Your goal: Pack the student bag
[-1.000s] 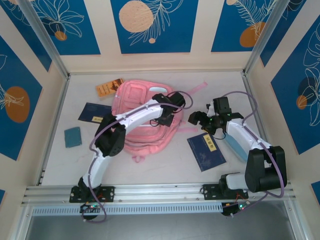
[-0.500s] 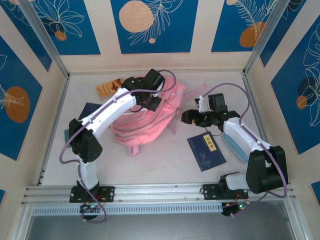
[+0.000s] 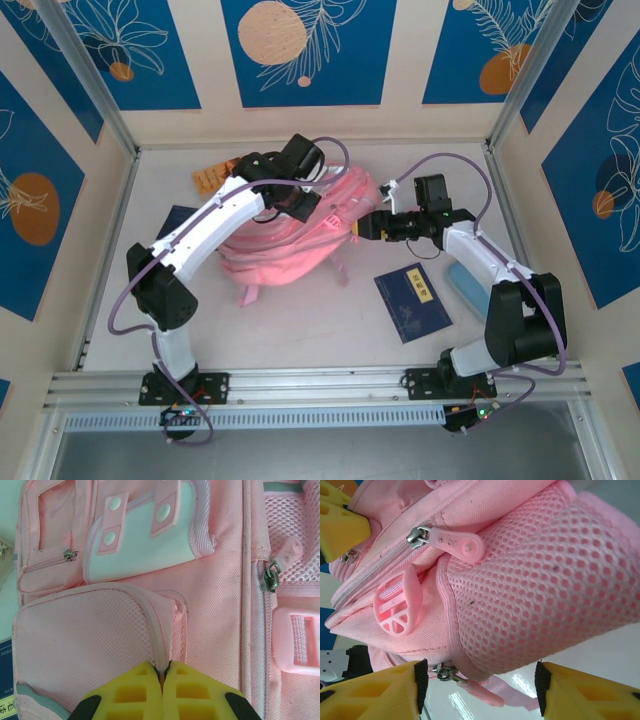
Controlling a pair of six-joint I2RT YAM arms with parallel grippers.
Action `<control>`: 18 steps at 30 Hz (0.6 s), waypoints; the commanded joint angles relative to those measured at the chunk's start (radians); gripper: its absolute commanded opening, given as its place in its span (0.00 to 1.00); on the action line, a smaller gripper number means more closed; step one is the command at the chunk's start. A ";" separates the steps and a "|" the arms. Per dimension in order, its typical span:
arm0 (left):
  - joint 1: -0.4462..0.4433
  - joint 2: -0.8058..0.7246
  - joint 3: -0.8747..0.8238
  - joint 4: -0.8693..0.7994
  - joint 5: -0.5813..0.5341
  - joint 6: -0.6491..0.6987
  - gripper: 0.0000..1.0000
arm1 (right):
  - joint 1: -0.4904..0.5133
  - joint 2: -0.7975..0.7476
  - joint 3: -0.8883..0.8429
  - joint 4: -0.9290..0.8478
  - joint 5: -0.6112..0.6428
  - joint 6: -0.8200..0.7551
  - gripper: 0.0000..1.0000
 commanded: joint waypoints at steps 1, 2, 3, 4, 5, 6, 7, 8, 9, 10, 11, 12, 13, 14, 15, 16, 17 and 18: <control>0.011 -0.058 0.022 0.083 -0.029 -0.010 0.00 | -0.008 -0.011 -0.011 0.012 -0.062 -0.024 0.59; 0.011 -0.056 0.023 0.083 -0.034 -0.013 0.00 | -0.005 -0.016 -0.021 0.020 -0.064 -0.016 0.59; 0.012 -0.055 0.023 0.084 -0.037 -0.016 0.00 | -0.003 -0.020 -0.029 0.026 -0.072 -0.013 0.59; 0.010 -0.055 0.024 0.086 -0.040 -0.017 0.00 | 0.001 -0.026 -0.038 0.032 -0.073 -0.010 0.59; 0.012 -0.054 0.025 0.088 -0.043 -0.018 0.00 | 0.007 -0.027 -0.044 0.038 -0.073 -0.010 0.59; 0.012 -0.052 0.025 0.089 -0.043 -0.020 0.00 | 0.012 -0.027 -0.046 0.036 -0.074 -0.012 0.60; 0.012 -0.051 0.028 0.090 -0.043 -0.022 0.00 | 0.020 -0.026 -0.046 0.029 -0.066 -0.014 0.62; 0.013 -0.046 0.032 0.090 -0.042 -0.024 0.00 | 0.028 -0.025 -0.044 0.013 -0.044 -0.011 0.67; 0.012 -0.043 0.038 0.090 -0.041 -0.025 0.00 | 0.034 -0.022 -0.041 -0.001 -0.020 -0.008 0.70; 0.012 -0.039 0.044 0.088 -0.040 -0.026 0.00 | 0.036 -0.020 -0.044 -0.007 -0.008 -0.006 0.73; 0.012 -0.035 0.052 0.086 -0.040 -0.028 0.00 | 0.037 -0.020 -0.054 0.002 -0.003 -0.001 0.74; 0.012 -0.031 0.056 0.085 -0.039 -0.026 0.00 | 0.035 -0.023 -0.062 0.011 -0.004 0.002 0.74; 0.013 -0.027 0.064 0.085 -0.038 -0.027 0.00 | 0.036 -0.025 -0.069 0.017 -0.010 0.001 0.74; 0.013 -0.022 0.070 0.083 -0.039 -0.025 0.00 | 0.036 -0.022 -0.071 0.018 -0.017 0.000 0.74; 0.014 -0.018 0.076 0.080 -0.038 -0.025 0.00 | 0.037 -0.022 -0.073 0.018 -0.025 0.002 0.72; 0.014 -0.015 0.082 0.077 -0.038 -0.027 0.00 | 0.038 -0.020 -0.073 0.017 -0.034 0.002 0.70; 0.014 -0.013 0.086 0.077 -0.038 -0.028 0.00 | 0.040 -0.019 -0.075 0.015 -0.036 0.000 0.67; 0.014 -0.011 0.089 0.078 -0.039 -0.028 0.00 | 0.042 -0.023 -0.079 0.012 -0.028 0.000 0.64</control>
